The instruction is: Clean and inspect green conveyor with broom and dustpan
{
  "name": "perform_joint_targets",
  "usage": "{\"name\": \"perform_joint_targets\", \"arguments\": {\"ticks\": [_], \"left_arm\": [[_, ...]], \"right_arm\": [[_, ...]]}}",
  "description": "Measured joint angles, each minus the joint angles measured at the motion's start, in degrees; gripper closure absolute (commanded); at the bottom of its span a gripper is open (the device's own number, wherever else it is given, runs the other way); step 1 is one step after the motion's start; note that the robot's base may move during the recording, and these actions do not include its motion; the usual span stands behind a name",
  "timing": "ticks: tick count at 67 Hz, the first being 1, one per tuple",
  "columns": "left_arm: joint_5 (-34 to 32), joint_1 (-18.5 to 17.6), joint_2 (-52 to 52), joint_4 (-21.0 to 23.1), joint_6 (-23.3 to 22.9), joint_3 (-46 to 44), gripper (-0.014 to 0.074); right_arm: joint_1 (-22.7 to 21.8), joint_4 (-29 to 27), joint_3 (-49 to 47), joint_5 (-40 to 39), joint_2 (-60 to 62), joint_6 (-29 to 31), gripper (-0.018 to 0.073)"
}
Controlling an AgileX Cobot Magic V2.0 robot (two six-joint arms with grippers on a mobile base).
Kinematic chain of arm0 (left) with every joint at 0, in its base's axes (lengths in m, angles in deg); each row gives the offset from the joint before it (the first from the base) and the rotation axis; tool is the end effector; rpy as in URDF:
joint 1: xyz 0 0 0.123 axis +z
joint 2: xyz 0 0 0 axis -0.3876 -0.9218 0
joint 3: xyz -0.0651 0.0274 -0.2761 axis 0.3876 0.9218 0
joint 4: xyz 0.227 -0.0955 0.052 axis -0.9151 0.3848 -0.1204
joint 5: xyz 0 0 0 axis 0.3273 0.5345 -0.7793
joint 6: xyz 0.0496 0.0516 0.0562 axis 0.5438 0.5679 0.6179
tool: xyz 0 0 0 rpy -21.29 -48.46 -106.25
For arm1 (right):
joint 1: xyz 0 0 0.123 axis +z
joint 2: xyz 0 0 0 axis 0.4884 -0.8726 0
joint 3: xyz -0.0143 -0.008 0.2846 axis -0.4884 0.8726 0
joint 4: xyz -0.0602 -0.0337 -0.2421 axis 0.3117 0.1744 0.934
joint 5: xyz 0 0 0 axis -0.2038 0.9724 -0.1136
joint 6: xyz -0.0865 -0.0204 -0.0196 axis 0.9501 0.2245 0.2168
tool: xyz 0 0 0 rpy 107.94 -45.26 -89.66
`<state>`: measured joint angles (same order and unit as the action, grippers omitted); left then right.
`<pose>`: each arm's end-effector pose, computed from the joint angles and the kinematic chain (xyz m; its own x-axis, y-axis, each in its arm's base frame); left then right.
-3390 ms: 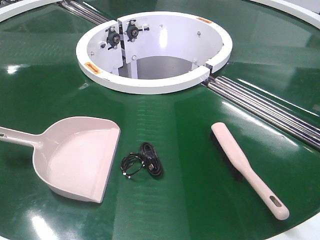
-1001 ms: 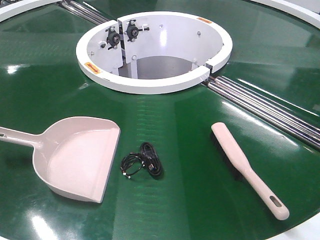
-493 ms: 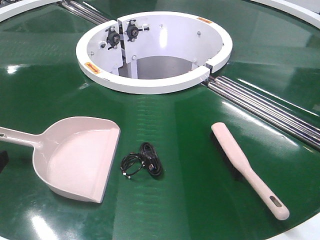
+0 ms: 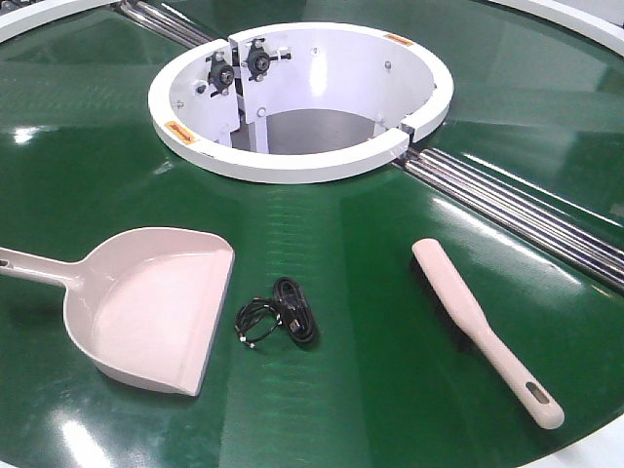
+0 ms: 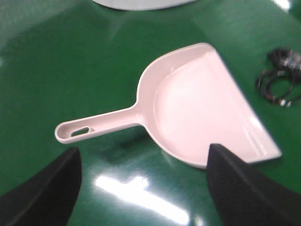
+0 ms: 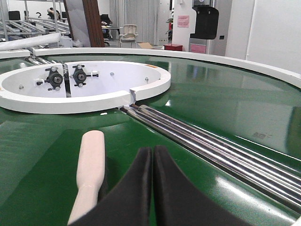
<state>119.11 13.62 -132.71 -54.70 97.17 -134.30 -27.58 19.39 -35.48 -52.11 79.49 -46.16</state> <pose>0.1566 -0.0217 0.3609 -0.5717 0.4266 -0.7009 0.3377 0.9008 0.2728 0.0567 0.0015 0.1962 -0.0205 -0.0821 -0.9964 -0.0293 0.9962 -0.0815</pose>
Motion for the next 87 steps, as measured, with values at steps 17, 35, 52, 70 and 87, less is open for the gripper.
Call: {"name": "perform_joint_targets", "arguments": {"ticks": [17,35,52,70,87], "left_arm": [[10.89,0.0,-16.14,-0.7,14.38,-15.33,0.0072],[5.07,0.0,-28.08,-4.18,40.25,-17.41,0.0072],[4.35,0.0,-36.43,-8.76,48.95,-17.59,0.0072],[4.35,0.0,-43.73,-11.07,49.2,-17.59,0.0072],[4.35,2.06,-46.43,-13.51,49.2,-17.59,0.0072]], "right_arm": [[0.0,0.0,0.0,0.0,0.0,0.0,0.0569],[0.0,0.0,0.0,0.0,0.0,0.0,0.0569],[0.0,0.0,0.0,0.0,0.0,0.0,0.0569],[0.0,0.0,0.0,0.0,0.0,0.0,0.0569],[0.0,0.0,0.0,0.0,0.0,0.0,0.0569]]}}
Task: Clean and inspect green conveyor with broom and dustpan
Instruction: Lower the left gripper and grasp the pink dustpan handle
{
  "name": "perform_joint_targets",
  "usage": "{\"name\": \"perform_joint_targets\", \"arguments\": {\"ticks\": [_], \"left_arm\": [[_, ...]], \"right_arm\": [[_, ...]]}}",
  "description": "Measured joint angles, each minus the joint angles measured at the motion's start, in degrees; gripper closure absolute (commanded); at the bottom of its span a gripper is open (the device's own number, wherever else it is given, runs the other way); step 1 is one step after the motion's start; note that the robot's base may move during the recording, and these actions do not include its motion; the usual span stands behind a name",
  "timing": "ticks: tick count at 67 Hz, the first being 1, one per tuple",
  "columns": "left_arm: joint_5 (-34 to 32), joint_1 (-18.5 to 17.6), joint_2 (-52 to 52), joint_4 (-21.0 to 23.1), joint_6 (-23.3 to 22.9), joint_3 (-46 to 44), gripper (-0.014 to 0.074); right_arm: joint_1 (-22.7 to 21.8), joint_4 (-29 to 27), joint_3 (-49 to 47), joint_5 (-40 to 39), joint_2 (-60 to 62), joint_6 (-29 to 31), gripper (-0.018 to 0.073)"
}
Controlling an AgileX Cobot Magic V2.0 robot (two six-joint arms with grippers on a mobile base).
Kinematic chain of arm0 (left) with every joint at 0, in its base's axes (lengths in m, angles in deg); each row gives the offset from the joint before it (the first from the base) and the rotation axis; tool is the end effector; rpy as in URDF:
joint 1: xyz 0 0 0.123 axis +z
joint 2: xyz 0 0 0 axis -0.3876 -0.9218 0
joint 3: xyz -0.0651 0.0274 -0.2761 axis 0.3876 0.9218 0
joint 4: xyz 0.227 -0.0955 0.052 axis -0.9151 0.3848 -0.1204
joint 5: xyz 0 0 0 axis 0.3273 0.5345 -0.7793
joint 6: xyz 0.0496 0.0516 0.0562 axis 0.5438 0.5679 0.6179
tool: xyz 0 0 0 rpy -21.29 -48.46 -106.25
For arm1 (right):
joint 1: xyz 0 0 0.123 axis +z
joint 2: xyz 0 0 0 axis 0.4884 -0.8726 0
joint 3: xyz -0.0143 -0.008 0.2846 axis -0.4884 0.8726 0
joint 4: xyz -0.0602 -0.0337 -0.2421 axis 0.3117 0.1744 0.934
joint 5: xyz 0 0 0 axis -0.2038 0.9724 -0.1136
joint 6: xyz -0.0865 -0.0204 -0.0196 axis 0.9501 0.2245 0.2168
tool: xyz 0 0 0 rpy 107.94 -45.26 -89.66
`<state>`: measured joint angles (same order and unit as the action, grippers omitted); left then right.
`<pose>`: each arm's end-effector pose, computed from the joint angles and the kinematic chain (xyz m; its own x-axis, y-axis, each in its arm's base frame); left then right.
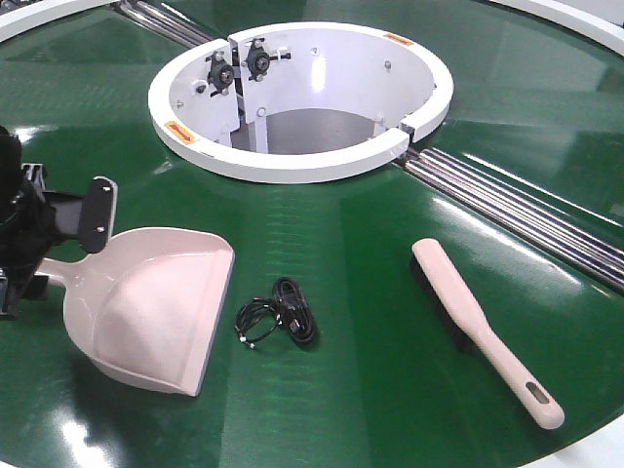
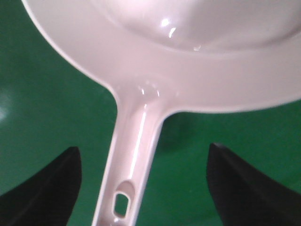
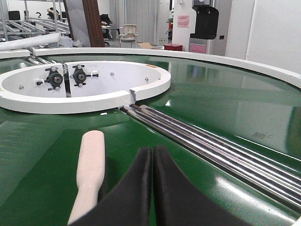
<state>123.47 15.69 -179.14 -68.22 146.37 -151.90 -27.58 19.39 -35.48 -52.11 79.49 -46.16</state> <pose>0.3345 -0.0206 0.2488 -0.1702 0.9744 0.1469 0.9369 0.1139 0.3304 0.0567 0.0015 0.1962 -0.0205 -0.0821 -0.9964 -0.0293 0.9962 -0.0815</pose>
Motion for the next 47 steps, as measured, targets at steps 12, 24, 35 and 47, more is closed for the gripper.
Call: {"name": "perform_joint_targets", "arguments": {"ticks": [12,24,35,47], "left_arm": [[-2.29,1.9,-0.3,-0.34,0.5,0.0,0.0072],[-5.46,1.9,-0.49,1.17,5.12,0.0,0.0072],[-5.35,1.9,-2.59,2.44,8.11,0.0,0.0072],[-5.36,1.9,-4.85,3.0,11.03,0.0,0.0072]], "right_arm": [[0.0,0.0,0.0,0.0,0.0,0.0,0.0569],[0.0,0.0,0.0,0.0,0.0,0.0,0.0569],[0.0,0.0,0.0,0.01,0.0,0.0,0.0569],[0.0,0.0,0.0,0.06,0.0,0.0,0.0569]]}}
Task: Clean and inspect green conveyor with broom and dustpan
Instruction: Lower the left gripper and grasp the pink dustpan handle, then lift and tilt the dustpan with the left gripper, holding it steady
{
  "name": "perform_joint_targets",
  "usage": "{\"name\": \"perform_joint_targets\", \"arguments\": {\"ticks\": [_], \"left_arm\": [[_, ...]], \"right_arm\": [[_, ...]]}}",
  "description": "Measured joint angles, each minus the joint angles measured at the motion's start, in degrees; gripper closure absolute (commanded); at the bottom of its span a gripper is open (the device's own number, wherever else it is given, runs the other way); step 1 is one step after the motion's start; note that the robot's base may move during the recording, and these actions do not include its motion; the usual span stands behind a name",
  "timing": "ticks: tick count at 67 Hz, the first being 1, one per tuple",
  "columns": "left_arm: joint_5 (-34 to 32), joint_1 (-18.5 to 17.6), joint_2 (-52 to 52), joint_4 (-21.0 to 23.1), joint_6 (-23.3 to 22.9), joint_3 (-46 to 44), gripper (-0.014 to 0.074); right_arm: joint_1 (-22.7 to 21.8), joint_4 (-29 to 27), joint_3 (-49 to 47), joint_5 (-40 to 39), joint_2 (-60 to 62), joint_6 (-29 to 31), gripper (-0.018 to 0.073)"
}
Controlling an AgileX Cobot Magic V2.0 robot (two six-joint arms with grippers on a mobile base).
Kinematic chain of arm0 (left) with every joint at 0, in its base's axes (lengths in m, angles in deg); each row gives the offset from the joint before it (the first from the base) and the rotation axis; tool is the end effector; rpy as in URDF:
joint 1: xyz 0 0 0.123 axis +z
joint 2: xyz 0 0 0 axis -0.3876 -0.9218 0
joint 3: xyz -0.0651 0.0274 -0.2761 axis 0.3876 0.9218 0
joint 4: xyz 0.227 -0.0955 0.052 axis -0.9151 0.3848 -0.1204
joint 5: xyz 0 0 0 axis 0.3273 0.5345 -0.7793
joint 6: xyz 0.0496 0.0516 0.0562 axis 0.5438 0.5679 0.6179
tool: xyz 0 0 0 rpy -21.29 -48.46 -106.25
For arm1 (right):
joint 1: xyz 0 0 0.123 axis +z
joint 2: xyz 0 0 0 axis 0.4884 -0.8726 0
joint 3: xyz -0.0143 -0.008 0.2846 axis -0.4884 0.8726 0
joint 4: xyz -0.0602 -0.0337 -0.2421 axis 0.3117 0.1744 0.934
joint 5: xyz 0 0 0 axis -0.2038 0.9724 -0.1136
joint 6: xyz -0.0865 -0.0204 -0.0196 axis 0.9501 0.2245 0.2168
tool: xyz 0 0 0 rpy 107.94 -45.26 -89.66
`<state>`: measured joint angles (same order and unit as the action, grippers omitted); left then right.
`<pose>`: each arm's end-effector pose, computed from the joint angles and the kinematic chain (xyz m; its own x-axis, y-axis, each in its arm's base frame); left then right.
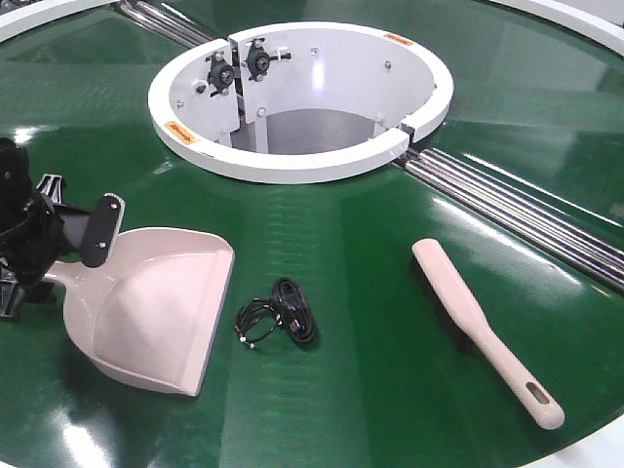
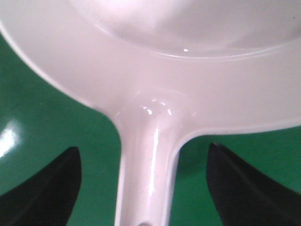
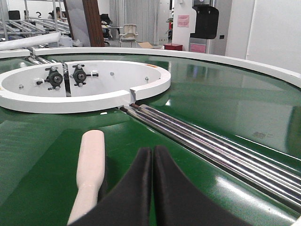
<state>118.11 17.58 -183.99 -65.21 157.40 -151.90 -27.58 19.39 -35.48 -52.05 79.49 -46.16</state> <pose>0.3517 -0.0161 0.2209 -0.0182 0.9885 0.1504 0.9539 -0.0279 0.2987 0.0567 0.0015 0.1961 -0.0216 -0.0822 -0.9964 -0.0294 0.9962 -0.0815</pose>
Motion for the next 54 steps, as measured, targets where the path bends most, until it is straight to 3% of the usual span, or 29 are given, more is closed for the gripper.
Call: {"name": "perform_joint_targets", "arguments": {"ticks": [13,20,28,44,54], "left_arm": [[-0.06,0.0,-2.27,0.0,0.68,0.0,0.0078],[-0.19,0.0,-3.22,-0.05,0.68,0.0,0.0124],[-0.24,0.0,-3.69,-0.53,0.68,-0.04,0.0249],[-0.41,0.0,-3.64,-2.65,0.74,-0.11,0.0594],[0.63,0.0,-3.23,-2.65,0.74,-0.11,0.0605]], "right_arm": [[0.0,0.0,0.0,0.0,0.0,0.0,0.0569],[0.0,0.0,0.0,0.0,0.0,0.0,0.0569],[0.0,0.0,0.0,0.0,0.0,0.0,0.0569],[0.0,0.0,0.0,0.0,0.0,0.0,0.0569],[0.0,0.0,0.0,0.0,0.0,0.0,0.0569]]}}
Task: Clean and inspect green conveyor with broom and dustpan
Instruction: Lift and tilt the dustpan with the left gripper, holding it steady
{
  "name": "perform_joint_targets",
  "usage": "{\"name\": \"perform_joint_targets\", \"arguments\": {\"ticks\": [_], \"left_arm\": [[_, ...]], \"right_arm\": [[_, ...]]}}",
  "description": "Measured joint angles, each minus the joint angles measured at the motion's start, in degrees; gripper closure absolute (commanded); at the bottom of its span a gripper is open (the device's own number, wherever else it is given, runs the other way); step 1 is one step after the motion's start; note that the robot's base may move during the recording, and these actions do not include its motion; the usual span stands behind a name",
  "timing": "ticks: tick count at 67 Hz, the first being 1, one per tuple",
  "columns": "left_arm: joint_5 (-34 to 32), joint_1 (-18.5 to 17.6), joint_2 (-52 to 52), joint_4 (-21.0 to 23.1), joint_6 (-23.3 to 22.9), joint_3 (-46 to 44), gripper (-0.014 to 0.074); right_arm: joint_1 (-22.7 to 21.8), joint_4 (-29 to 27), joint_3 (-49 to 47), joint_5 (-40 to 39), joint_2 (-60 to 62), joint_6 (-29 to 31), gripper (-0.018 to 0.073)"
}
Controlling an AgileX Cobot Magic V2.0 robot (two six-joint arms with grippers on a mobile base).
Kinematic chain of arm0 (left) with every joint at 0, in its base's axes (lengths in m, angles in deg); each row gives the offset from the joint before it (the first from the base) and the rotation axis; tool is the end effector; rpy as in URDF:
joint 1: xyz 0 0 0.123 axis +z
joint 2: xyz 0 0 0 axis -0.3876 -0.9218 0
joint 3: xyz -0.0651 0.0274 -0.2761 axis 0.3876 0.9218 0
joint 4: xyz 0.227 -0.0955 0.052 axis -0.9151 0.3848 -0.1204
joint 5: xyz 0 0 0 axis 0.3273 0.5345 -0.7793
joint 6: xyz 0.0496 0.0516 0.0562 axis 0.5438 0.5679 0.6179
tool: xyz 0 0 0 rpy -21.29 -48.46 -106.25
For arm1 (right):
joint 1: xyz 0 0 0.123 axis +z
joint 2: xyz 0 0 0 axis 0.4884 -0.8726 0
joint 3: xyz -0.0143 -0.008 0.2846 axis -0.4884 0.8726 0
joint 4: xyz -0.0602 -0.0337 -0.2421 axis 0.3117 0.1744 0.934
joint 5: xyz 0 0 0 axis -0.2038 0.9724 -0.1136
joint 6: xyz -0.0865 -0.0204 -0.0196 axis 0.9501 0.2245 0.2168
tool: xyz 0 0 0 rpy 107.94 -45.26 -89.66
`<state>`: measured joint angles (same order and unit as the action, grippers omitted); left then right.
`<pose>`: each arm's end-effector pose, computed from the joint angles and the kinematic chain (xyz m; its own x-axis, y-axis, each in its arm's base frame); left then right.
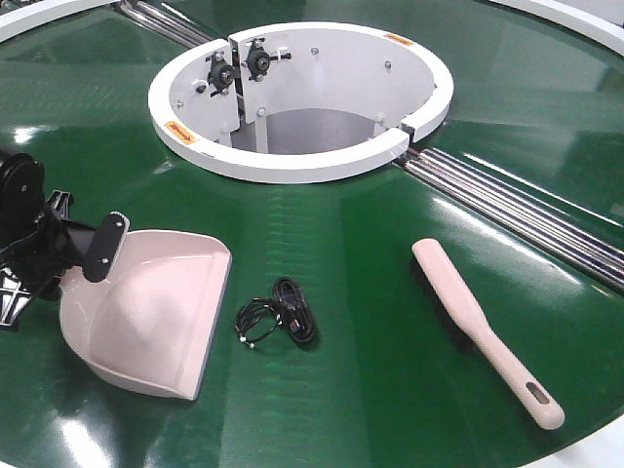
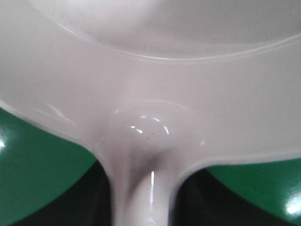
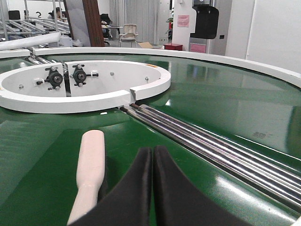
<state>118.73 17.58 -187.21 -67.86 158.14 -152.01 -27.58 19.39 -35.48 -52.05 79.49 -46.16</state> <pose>0.3567 -0.0133 0.2020 0.0229 0.9793 0.2012 0.9692 -0.0711 0.2357 0.0567 0.0015 0.1961 -0.0216 -0.0822 -0.9964 -0.0294 0.9962 -0.0815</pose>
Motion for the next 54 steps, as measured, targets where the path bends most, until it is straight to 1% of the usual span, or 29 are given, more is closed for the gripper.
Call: {"name": "perform_joint_targets", "arguments": {"ticks": [13,23,30,34,42,50,54], "left_arm": [[1.44,0.0,3.41,-0.29,0.0,0.0,0.0603],[2.59,0.0,5.96,0.61,-1.7,0.0,0.0603],[4.6,-0.2,6.46,0.84,-2.34,0.0,0.0603],[5.95,-0.83,6.5,0.69,-3.14,0.0,0.0603],[6.32,-2.94,6.5,0.17,-4.75,0.0,0.0603],[6.26,-5.26,6.5,-2.6,-8.46,0.0,0.0603],[6.26,-5.76,6.5,-3.73,-9.84,0.0,0.0603]], "right_arm": [[0.0,0.0,0.0,0.01,0.0,0.0,0.0569],[0.0,0.0,0.0,0.01,0.0,0.0,0.0569],[0.0,0.0,0.0,0.01,0.0,0.0,0.0569],[0.0,0.0,0.0,0.01,0.0,0.0,0.0569],[0.0,0.0,0.0,0.01,0.0,0.0,0.0569],[0.0,0.0,0.0,0.01,0.0,0.0,0.0569],[0.0,0.0,0.0,0.01,0.0,0.0,0.0569]]}}
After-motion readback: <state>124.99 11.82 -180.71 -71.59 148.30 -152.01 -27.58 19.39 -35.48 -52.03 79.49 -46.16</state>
